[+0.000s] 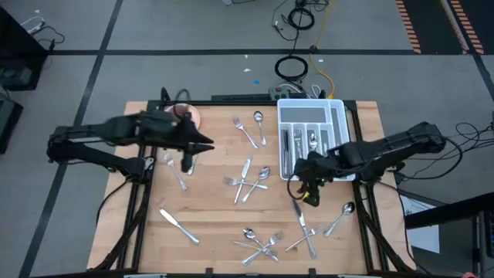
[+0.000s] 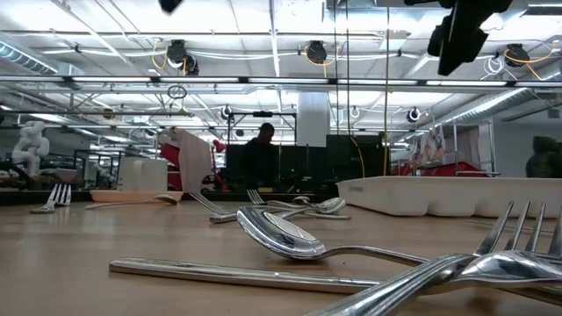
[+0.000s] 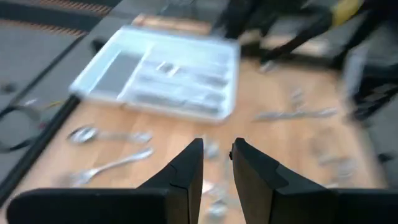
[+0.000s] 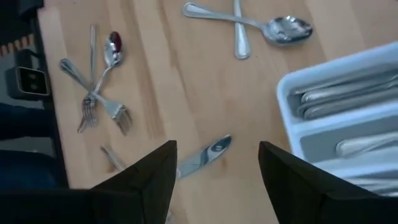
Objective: Sort silverware
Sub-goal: Put the silver fork into the white cutlery tray
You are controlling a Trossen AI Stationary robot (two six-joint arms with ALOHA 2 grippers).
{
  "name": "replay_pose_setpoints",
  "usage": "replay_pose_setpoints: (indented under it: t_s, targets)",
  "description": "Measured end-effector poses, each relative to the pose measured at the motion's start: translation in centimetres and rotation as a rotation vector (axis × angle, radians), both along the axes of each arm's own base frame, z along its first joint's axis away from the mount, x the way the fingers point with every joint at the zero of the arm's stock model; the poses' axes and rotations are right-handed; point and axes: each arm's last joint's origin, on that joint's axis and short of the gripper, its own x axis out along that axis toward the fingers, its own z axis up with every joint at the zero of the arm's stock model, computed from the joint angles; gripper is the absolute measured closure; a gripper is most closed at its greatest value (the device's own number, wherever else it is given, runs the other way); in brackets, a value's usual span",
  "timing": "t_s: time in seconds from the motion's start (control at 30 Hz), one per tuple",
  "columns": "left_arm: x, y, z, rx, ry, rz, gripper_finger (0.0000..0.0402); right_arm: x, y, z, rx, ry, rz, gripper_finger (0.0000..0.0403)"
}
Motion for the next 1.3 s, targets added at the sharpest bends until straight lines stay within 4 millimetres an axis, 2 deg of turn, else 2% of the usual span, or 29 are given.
replay_pose_setpoints:
  t_s: [0.13,0.23,0.3,0.43,0.6,0.73,1.03,1.3]
  targets:
    - [1.2,0.8,-4.4,0.051,0.196,0.006,0.0311,-1.0,0.7,0.4,0.033,0.014,-0.030,0.0186]
    - [2.4,1.0,-5.5,0.088,0.238,-0.016,0.0311,-1.7,1.0,0.5,0.034,0.038,-0.047,0.0186]
    - [3.7,1.6,-5.9,0.199,0.260,-0.027,0.0311,-2.3,1.2,0.6,0.025,0.059,-0.053,0.0186]
    - [6.9,4.4,-7.2,0.394,0.356,-0.050,0.0311,-3.1,1.2,0.7,0.019,0.092,-0.057,0.0186]
    - [10.8,8.2,-9.8,0.394,0.456,-0.258,0.0311,-3.5,1.4,0.9,0.035,0.087,-0.066,0.0186]
    - [12.9,10.6,-11.5,0.414,0.477,-0.398,0.0311,-3.7,1.9,0.9,0.053,0.092,-0.076,0.0186]
    - [15.7,14.7,-14.9,0.508,0.617,-0.615,0.0311,-4.4,3.4,1.0,0.075,0.091,-0.076,0.0186]
    - [16.5,18.9,-16.8,0.499,0.733,-0.664,0.0311,-4.6,4.2,1.1,0.105,0.080,-0.098,0.0186]
